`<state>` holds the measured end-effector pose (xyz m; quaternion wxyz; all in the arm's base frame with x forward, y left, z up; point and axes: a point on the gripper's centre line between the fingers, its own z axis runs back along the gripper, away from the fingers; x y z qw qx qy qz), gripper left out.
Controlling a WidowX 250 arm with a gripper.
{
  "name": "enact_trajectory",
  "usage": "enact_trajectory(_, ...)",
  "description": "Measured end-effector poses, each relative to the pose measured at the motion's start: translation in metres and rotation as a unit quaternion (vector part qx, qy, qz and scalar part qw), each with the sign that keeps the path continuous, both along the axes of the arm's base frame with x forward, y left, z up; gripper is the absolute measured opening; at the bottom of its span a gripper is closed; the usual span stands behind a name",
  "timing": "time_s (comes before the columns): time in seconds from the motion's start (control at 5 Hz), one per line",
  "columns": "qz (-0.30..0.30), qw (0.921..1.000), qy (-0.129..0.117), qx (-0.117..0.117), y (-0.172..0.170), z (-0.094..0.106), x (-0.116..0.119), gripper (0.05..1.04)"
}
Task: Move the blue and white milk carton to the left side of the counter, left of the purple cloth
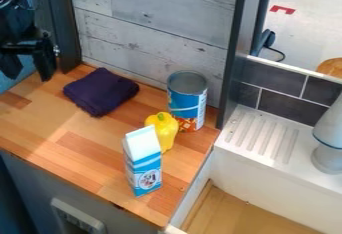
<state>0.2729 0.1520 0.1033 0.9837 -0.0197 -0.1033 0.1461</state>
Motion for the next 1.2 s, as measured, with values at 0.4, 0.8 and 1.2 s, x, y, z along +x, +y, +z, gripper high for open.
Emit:
enact_trajectory(0.4,-0.084,0.9961,-0.023,-0.015,-0.040,0.020,0.005,0.999)
enact_trajectory(0.8,-0.249,0.9636,-0.097,-0.016,-0.092,0.061,-0.021,1.000)
enact_trajectory(1.2,-0.377,0.9253,-0.032,0.024,-0.133,0.060,-0.046,0.999)
